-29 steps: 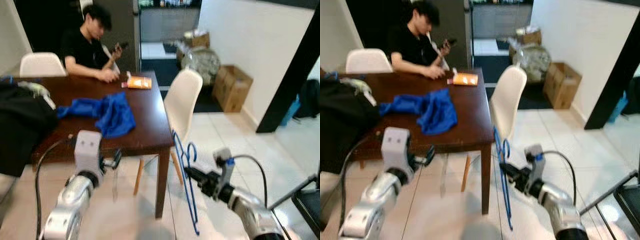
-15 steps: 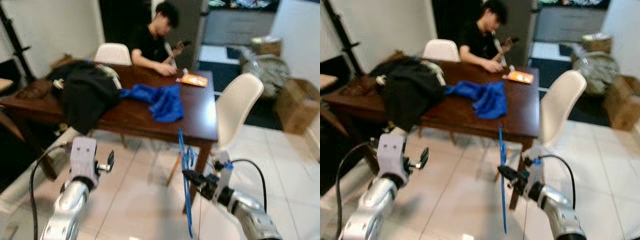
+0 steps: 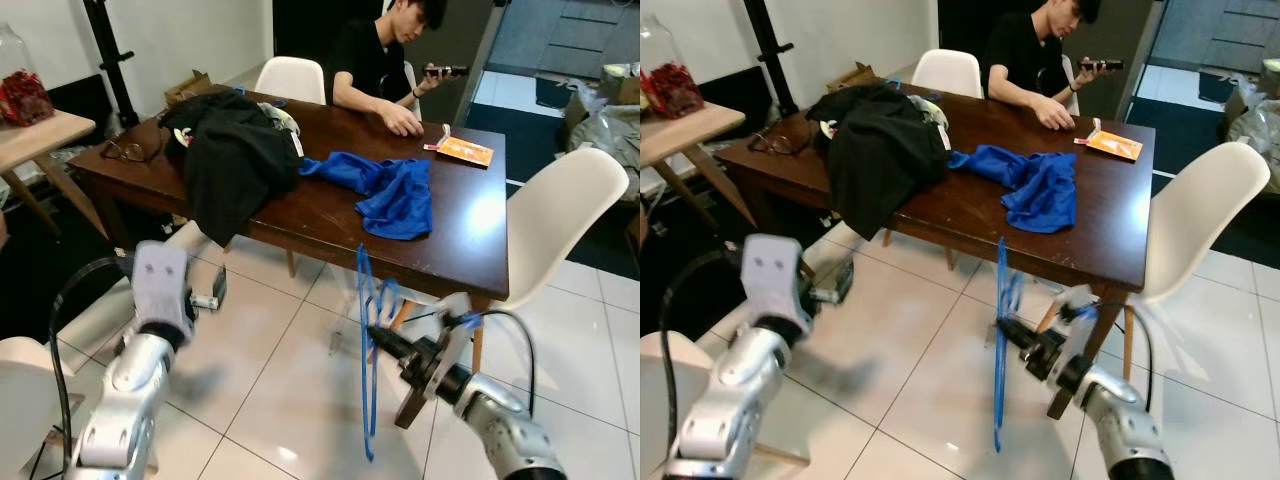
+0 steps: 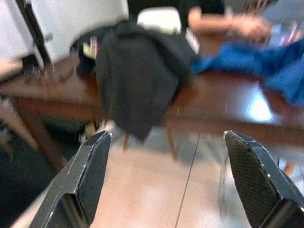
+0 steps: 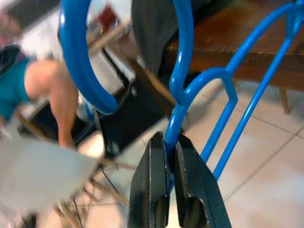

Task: Hang hanger

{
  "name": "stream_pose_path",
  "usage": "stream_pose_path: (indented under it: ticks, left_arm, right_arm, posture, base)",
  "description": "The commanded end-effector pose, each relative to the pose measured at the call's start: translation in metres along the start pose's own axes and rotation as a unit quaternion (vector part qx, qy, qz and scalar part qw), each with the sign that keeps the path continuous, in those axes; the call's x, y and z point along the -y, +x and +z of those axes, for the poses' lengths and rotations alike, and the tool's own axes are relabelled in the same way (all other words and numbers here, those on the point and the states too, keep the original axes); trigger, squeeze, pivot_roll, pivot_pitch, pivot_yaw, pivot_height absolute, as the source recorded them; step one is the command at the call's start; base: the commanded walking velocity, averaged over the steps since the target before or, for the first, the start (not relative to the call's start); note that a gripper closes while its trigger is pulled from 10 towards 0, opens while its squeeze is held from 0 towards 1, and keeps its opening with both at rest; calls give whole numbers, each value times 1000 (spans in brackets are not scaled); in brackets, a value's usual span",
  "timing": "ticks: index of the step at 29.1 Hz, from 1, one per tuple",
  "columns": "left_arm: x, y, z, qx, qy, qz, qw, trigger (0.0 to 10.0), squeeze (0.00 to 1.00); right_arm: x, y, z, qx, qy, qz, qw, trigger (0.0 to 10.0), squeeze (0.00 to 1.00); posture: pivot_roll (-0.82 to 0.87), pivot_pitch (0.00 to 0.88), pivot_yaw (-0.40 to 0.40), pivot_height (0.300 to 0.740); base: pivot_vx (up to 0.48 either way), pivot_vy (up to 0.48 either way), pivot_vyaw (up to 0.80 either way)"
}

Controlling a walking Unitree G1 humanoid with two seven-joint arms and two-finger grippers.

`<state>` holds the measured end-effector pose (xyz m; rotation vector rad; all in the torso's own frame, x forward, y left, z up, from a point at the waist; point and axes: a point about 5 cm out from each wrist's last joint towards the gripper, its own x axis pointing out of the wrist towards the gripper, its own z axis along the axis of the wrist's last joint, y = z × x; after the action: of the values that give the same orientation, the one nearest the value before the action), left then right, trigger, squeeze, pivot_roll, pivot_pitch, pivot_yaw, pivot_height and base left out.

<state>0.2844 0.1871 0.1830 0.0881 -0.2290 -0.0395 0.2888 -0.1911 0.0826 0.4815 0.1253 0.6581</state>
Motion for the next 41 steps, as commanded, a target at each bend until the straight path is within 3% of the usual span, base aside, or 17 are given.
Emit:
stream_pose_path:
  ticks: [1, 7, 9, 13, 18, 28, 41]
  left_arm:
    - [-8, 1, 10, 21, 3, 8, 1000, 10000, 0]
    - [-16, 6, 29, 56, 12, 16, 998, 10000, 0]
    - [-25, 11, 42, 77, 5, 30, 997, 10000, 0]
    - [-28, 12, 41, 76, -14, 41, 996, 10000, 0]
    - [-24, 12, 31, 62, -46, 55, 995, 10000, 0]
    - [-19, 9, 21, 46, -57, 54, 996, 10000, 0]
    - [-24, 15, 30, 61, -77, 62, 993, 10000, 0]
  right_arm:
    - [0, -3, 5, 31, 37, 8, 999, 10000, 0]
    - [-4, -6, 19, 81, 83, 44, 992, 10000, 0]
    - [-24, 4, 39, 105, 78, 106, 986, 10000, 0]
    - [-38, 14, 46, 100, 60, 135, 984, 10000, 0]
    - [-48, 26, 42, 76, 40, 136, 987, 10000, 0]
    - [-51, 30, 42, 72, 41, 123, 989, 10000, 0]
    - [-63, 35, 47, 75, 12, 137, 988, 10000, 0]
  posture:
    - [66, 0, -40, 740]
    - [69, 0, -37, 740]
    - [69, 0, -29, 740]
    - [69, 0, -30, 740]
    - [77, 0, -35, 740]
    - [81, 0, -36, 740]
    - [82, 0, -38, 740]
  base:
    - [360, 0, 0]
    - [447, 0, 0]
    - [480, 0, 0]
    - [480, 0, 0]
    - [480, 0, 0]
    - [480, 0, 0]
    - [480, 0, 179]
